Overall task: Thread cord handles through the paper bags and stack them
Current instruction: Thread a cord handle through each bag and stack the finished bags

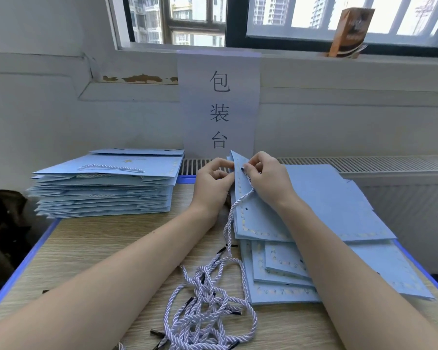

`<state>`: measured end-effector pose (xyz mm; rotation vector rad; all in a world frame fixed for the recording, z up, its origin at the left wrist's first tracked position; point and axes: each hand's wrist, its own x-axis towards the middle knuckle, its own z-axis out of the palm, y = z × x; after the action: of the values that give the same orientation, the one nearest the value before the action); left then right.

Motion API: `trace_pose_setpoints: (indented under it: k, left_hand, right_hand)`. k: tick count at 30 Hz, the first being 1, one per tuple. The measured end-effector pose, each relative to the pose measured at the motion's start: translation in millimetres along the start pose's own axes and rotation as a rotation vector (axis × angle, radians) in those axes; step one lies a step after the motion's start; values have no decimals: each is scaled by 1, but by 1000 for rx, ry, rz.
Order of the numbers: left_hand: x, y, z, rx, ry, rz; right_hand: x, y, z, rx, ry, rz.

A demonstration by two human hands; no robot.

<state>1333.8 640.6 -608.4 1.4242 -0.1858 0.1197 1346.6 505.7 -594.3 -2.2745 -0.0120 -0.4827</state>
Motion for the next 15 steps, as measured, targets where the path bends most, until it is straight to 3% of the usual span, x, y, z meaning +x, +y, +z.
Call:
trace_pose_setpoints:
  k: [15]
  left_hand:
    - [3,-4,3,189,-64,2]
  right_hand:
    - [2,2,-6,-53,-93,11]
